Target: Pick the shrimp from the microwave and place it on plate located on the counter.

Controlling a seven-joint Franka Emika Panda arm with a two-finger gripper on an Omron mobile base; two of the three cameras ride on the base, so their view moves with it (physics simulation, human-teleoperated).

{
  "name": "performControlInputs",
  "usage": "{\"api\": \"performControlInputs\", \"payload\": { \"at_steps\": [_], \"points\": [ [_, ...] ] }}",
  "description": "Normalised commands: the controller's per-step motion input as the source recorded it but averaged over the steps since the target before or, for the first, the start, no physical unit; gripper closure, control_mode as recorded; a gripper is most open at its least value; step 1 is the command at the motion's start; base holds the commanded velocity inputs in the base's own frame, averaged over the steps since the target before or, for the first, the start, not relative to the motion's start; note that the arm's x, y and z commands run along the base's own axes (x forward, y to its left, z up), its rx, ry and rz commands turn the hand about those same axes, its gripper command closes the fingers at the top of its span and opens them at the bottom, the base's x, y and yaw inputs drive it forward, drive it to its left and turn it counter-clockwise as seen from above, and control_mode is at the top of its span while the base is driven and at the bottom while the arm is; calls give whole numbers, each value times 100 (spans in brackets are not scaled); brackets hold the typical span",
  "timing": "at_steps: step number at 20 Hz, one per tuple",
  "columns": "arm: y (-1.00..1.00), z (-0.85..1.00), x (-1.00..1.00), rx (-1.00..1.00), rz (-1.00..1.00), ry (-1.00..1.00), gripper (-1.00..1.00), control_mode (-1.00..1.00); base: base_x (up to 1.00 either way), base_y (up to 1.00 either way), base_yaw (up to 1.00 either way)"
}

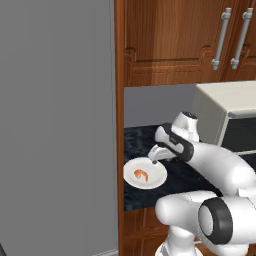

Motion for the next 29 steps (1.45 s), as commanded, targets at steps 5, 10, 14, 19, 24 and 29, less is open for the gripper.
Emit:
{"api": "performControlInputs", "payload": {
  "at_steps": [5,10,14,19,24,29],
  "points": [
    [7,93,-38,-2,-16,12,-100,-100,0,0,0],
    [-1,90,-19,0,-7,13,-100,-100,0,0,0],
    [0,49,-38,0,-11,4,-100,-100,0,0,0],
    [-2,53,-14,0,-10,2,-100,-100,0,0,0],
    [0,42,-16,-1,-1,0,-100,-100,0,0,0],
    [0,32,-47,-1,0,-5,-100,-100,0,0,0]
  ]
}}
